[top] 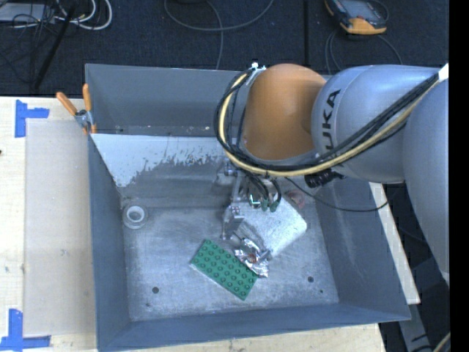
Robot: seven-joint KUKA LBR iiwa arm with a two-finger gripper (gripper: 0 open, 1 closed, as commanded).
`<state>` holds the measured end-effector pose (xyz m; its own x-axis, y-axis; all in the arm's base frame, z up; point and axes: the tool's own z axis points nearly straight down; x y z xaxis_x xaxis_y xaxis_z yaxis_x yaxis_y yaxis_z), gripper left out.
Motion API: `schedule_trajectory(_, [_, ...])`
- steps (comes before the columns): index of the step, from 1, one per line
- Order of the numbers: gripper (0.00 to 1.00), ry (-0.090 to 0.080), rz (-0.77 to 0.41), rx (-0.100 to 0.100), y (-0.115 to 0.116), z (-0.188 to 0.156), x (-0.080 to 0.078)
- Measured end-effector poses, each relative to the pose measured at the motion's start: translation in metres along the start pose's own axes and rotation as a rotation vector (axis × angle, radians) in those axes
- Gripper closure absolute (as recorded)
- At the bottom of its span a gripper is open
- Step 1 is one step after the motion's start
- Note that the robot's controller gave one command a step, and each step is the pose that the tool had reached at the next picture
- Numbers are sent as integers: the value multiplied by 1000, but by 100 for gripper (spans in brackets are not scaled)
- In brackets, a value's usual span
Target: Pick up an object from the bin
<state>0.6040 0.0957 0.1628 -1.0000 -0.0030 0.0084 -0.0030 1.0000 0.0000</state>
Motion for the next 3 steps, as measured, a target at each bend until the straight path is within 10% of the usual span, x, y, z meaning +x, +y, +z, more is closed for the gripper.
schedule_trajectory(1, [0,-19,33,-6,-43,89,63])
schedule_trajectory(2, [0,-38,259,-7,-91,89,126])
schedule_trajectory(3, [0,-43,14,0,-63,89,120])
